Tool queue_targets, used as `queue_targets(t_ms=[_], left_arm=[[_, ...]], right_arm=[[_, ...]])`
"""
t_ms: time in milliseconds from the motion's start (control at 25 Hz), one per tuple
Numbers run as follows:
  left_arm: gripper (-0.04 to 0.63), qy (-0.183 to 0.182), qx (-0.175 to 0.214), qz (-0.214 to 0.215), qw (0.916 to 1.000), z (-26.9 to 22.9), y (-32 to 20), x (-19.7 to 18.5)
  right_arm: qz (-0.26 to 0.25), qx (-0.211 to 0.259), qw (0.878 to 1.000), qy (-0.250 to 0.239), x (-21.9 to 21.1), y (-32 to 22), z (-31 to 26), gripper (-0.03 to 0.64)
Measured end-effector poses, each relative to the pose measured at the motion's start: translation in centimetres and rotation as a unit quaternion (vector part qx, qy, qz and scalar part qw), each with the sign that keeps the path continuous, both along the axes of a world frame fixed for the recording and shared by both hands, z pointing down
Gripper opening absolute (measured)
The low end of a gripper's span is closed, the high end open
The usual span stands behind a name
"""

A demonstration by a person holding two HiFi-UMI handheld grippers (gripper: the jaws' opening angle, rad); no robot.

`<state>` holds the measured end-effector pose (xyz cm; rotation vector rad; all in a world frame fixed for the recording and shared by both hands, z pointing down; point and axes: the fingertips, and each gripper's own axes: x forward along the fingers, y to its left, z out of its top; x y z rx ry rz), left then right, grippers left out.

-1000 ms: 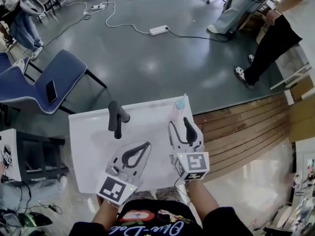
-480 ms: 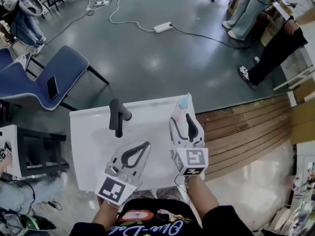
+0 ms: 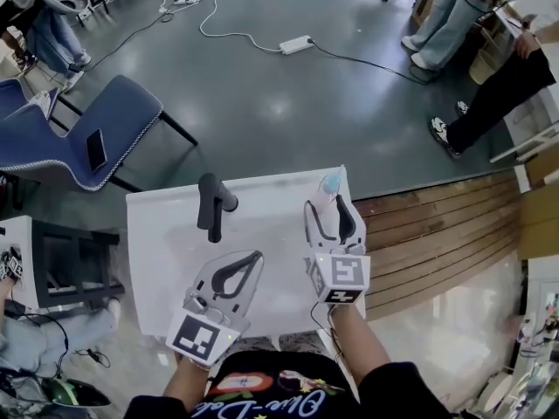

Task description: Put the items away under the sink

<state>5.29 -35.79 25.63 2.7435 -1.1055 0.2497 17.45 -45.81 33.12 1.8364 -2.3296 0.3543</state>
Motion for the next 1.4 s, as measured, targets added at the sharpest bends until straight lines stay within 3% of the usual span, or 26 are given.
queue_targets(t_ms=[240, 1200, 1400], left_arm=[[0.008, 0.003, 0.000, -0.006, 1.0000, -0.2, 0.0, 0.0], [0.009, 0.000, -0.005, -0.042, 0.9991, 0.0, -0.7, -2.2], [0.008, -0.002, -0.005, -0.046, 0.9989, 0.0, -0.6, -2.6]], right_arm=[[0.013, 0.007, 1.000, 0.023, 0.3, -0.6, 0.5, 0.258], [0.036, 0.001, 0.999, 0.038, 0.7, -3.6, 1.8, 0.263], [0.040, 0.001, 0.998, 0.046, 1.0, -3.6, 2.0, 0.219]])
